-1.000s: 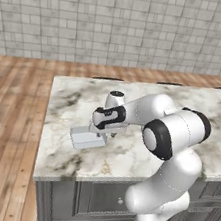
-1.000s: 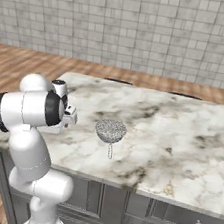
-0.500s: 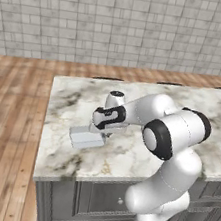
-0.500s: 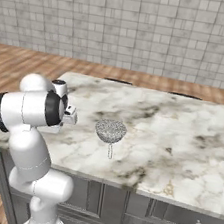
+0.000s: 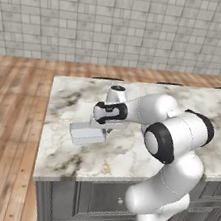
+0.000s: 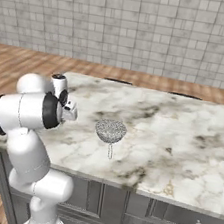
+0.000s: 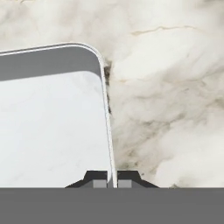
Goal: Pick the tupperware and strainer and place them in the sink. Then turn on the water.
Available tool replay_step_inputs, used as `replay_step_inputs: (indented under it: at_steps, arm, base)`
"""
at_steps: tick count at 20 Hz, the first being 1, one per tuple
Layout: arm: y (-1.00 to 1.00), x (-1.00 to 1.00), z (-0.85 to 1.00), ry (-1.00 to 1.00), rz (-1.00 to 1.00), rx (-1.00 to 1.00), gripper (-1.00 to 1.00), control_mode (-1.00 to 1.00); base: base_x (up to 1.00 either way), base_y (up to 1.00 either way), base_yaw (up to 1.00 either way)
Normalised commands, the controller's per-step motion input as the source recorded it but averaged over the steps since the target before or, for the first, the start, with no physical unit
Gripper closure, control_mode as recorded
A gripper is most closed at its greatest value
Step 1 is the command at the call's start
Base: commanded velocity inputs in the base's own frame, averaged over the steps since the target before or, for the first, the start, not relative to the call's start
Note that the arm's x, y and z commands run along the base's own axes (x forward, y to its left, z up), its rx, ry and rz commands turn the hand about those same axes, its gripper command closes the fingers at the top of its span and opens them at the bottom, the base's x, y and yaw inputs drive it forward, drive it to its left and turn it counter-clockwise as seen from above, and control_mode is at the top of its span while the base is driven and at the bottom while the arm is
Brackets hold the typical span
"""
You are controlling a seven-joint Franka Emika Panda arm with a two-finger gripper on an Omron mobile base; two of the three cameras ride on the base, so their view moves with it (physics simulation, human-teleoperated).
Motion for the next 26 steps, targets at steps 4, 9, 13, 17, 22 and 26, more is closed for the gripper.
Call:
replay_step_inputs:
  at_steps: [4,9,13,17,22,26]
  arm:
    - [-0.04,-0.21,0.75,0.0,0.0,0.02,1.0,-1.0]
    - [-0.21,-0.53,0.8,0.0,0.0,0.05,1.0,-1.0]
    - [-0.28,-0.5,0.81,-0.01,0.0,0.05,1.0,-1.0]
    - [-0.3,-0.3,0.73,0.0,0.0,0.01,1.0,-1.0]
    - [-0.32,-0.42,0.54,0.0,0.0,0.0,1.0,-1.0]
    - [-0.34,-0.39,0.38,0.0,0.0,0.0,1.0,-1.0]
  base:
    - [0.0,0.0,0.0]
    - [0.0,0.0,0.0]
    - [0.0,0.0,0.0]
    - [0.0,0.0,0.0]
    - [0.0,0.0,0.0]
    - [0.0,0.0,0.0]
